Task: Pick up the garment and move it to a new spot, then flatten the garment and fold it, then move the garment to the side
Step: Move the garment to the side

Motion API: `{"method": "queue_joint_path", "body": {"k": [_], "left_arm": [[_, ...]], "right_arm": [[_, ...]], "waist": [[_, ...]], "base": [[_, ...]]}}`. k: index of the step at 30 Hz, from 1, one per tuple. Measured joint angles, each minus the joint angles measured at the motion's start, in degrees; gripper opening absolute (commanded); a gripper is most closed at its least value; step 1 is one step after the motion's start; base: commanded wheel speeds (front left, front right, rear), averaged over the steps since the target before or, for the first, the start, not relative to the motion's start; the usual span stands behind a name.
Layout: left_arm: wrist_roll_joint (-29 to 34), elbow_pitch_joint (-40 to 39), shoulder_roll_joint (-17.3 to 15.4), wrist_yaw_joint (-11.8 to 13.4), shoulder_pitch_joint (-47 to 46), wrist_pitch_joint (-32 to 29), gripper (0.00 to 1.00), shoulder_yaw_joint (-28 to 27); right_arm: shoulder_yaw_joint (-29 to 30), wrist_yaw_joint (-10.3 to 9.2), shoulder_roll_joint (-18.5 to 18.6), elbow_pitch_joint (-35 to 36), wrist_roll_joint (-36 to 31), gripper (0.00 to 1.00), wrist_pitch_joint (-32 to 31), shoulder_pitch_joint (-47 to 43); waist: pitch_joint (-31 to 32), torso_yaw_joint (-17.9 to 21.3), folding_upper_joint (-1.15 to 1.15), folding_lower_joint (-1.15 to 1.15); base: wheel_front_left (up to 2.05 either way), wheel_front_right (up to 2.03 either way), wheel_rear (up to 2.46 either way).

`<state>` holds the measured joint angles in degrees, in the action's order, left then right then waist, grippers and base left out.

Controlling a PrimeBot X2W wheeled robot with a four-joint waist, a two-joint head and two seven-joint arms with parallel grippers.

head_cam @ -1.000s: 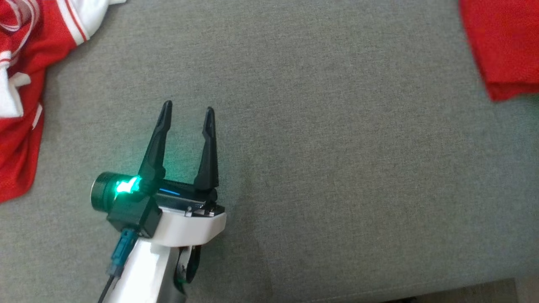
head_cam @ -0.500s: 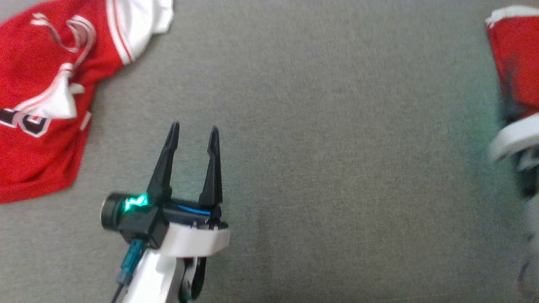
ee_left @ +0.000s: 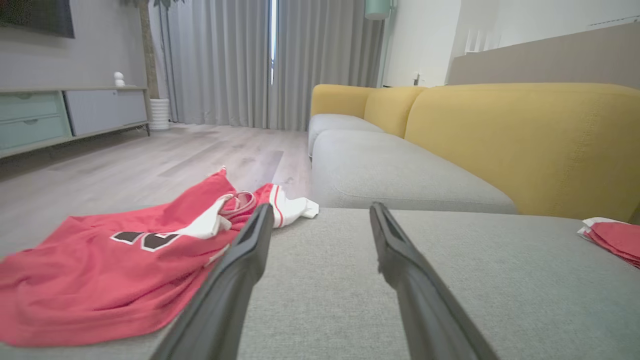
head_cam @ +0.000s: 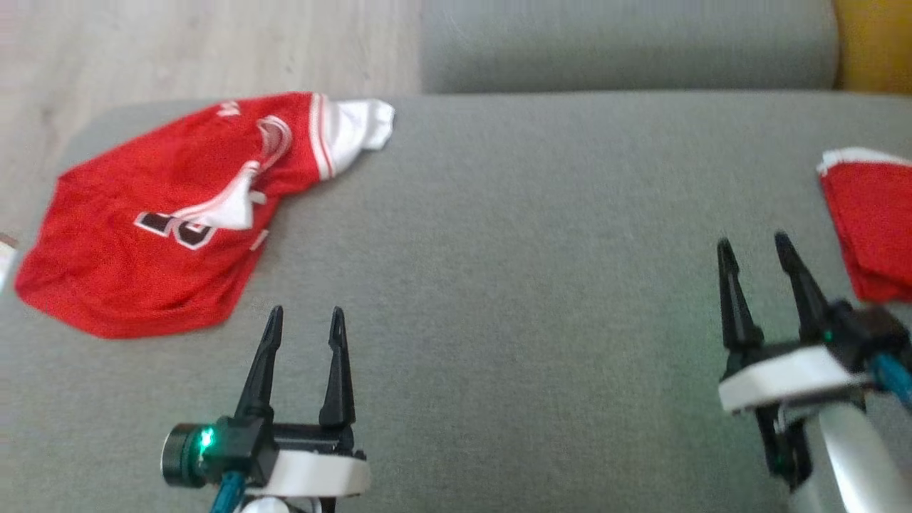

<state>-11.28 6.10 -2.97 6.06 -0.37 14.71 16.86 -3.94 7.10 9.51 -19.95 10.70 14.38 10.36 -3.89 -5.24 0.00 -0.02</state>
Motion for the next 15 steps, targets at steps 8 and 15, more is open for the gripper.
{"method": "queue_joint_path", "body": {"k": [8,15], "left_arm": [[1.3,-0.9,0.0,-0.5,3.3,0.0,1.00,-1.3],[1.9,1.3,0.0,-1.1,7.2,0.0,1.00,-2.6]], "right_arm": [[4.3,0.00,-4.7,11.3,-0.1,1.00,0.0,-15.8],[3.8,0.00,-6.1,11.5,-1.3,1.00,0.0,-22.3]], "waist": [[5.3,-3.1,0.00,0.00],[8.0,-2.5,0.00,0.00]], "base": [[0.00,0.00,0.00],[0.00,0.00,0.00]]}}
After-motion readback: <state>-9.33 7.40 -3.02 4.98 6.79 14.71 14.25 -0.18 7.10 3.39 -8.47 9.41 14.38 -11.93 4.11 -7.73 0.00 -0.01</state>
